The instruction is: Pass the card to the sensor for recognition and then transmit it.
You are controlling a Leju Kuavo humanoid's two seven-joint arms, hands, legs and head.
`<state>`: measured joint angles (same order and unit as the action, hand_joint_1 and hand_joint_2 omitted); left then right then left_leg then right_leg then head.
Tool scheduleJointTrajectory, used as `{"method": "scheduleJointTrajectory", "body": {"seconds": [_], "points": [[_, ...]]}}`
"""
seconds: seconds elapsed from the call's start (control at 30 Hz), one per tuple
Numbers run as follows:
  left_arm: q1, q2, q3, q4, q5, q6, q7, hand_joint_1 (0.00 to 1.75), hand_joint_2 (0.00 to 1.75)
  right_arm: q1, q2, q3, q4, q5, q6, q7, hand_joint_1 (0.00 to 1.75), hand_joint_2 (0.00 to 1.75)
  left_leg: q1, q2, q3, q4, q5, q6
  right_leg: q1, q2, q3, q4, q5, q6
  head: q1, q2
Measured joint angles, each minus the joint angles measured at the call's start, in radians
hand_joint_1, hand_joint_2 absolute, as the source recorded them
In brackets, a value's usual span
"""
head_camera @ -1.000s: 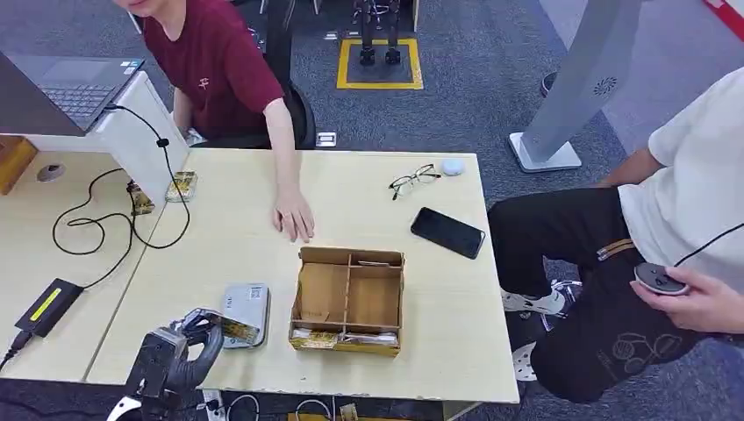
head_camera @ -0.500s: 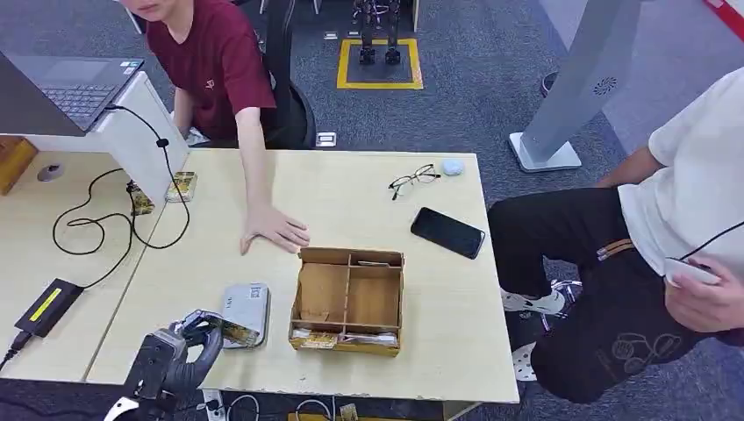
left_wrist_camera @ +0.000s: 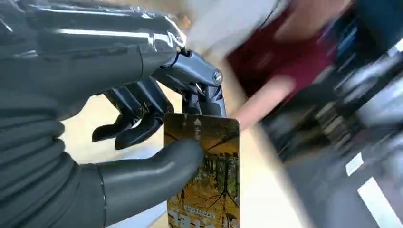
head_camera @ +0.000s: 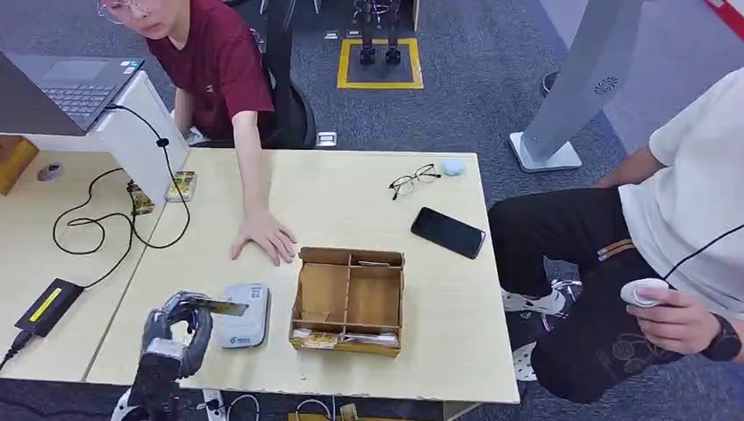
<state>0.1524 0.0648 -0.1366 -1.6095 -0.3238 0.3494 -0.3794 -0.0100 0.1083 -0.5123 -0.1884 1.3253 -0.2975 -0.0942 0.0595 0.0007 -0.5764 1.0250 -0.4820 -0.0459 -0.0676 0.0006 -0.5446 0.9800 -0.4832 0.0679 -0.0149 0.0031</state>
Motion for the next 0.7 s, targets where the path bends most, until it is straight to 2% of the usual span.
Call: {"method": "scheduleJointTrajectory", "body": {"seconds": [0.03, 0.07, 0.1, 0.13, 0.17, 0.23, 0.33, 0.37, 0.5, 0.63, 0.7], "points": [[-0.004, -0.016, 0.0, -0.013, -0.104, 0.09, -0.017, 1.75, 1.75, 0.0, 0.0, 0.0, 0.0, 0.004, 0.002, -0.002, 0.0, 1.75, 0.0, 0.0, 0.0, 0.0, 0.0, 0.0, 0.0, 0.0, 0.0, 0.0, 0.0, 0.0, 0.0, 0.0], [-0.005, -0.033, 0.0, -0.023, -0.27, 0.197, -0.019, 1.75, 1.75, -0.001, 0.002, 0.0, 0.0, 0.013, 0.007, -0.003, 0.0, 1.75, 0.0, 0.001, 0.0, 0.0, 0.0, 0.0, 0.0, 0.001, 0.0, 0.0, 0.0, 0.0, 0.0, 0.0], [-0.007, -0.04, 0.001, -0.029, -0.413, 0.266, -0.02, 1.75, 1.75, -0.002, 0.003, 0.0, 0.0, 0.019, 0.01, -0.003, 0.0, 1.75, 0.0, 0.001, 0.0, 0.0, 0.0, 0.0, 0.0, 0.001, 0.0, 0.0, 0.0, 0.0, 0.0, 0.0], [-0.01, -0.055, 0.012, -0.03, -0.57, 0.312, -0.025, 1.75, 1.75, -0.001, 0.003, 0.0, 0.0, 0.024, 0.015, -0.005, 0.0, 1.75, 0.0, 0.0, 0.0, 0.0, 0.0, 0.0, 0.0, 0.0, 0.0, 0.0, 0.0, 0.0, 0.0, 0.0], [-0.011, -0.067, 0.029, -0.031, -0.69, 0.329, -0.043, 1.75, 1.75, -0.001, 0.003, 0.0, 0.0, 0.031, 0.019, -0.008, 0.0, 1.75, 0.0, 0.0, 0.0, 0.0, 0.0, 0.0, 0.0, 0.0, 0.0, 0.0, 0.0, 0.0, 0.0, 0.0], [-0.013, -0.113, 0.094, -0.035, -0.879, 0.34, -0.118, 1.75, 1.75, -0.002, 0.003, 0.0, 0.0, 0.036, 0.024, -0.011, 0.0, 1.75, 0.0, 0.001, 0.0, 0.0, 0.0, 0.0, 0.0, 0.001, 0.0, 0.0, 0.0, 0.0, 0.0, 0.0], [-0.028, -0.188, 0.213, -0.051, -0.961, 0.341, -0.238, 1.75, 1.75, -0.002, 0.003, 0.001, 0.0, 0.049, 0.026, -0.011, 0.0, 1.75, 0.0, 0.001, 0.0, 0.0, 0.0, 0.0, 0.0, 0.001, -0.001, 0.0, 0.0, 0.0, 0.0, 0.0], [-0.038, -0.208, 0.256, -0.068, -0.974, 0.341, -0.241, 1.75, 1.75, -0.002, 0.003, 0.001, 0.0, 0.051, 0.026, -0.011, 0.0, 1.75, 0.0, 0.001, 0.0, 0.0, 0.0, 0.0, 0.0, 0.001, 0.0, 0.0, 0.0, 0.0, 0.0, 0.0], [-0.075, -0.27, 0.376, -0.148, -1.021, 0.344, -0.243, 1.75, 1.75, -0.004, 0.003, 0.003, 0.0, 0.052, 0.027, -0.006, 0.0, 1.75, 0.0, 0.001, 0.0, 0.0, 0.0, 0.0, 0.0, 0.001, 0.0, 0.0, 0.0, 0.0, 0.0, 0.0], [-0.086, -0.283, 0.42, -0.195, -1.136, 0.344, -0.236, 1.75, 1.75, -0.006, 0.003, 0.003, 0.0, 0.053, 0.029, -0.005, 0.0, 1.75, 0.0, 0.001, 0.0, 0.0, 0.0, 0.0, 0.0, 0.001, 0.0, 0.0, 0.0, 0.0, 0.0, 0.0], [-0.071, -0.254, 0.407, -0.203, -1.186, 0.344, -0.154, 1.75, 1.75, -0.008, 0.003, 0.003, 0.0, 0.049, 0.028, -0.005, 0.0, 1.75, 0.0, 0.001, 0.0, 0.0, 0.0, 0.0, 0.0, 0.001, -0.001, 0.0, 0.0, 0.0, 0.0, 0.0]]}}
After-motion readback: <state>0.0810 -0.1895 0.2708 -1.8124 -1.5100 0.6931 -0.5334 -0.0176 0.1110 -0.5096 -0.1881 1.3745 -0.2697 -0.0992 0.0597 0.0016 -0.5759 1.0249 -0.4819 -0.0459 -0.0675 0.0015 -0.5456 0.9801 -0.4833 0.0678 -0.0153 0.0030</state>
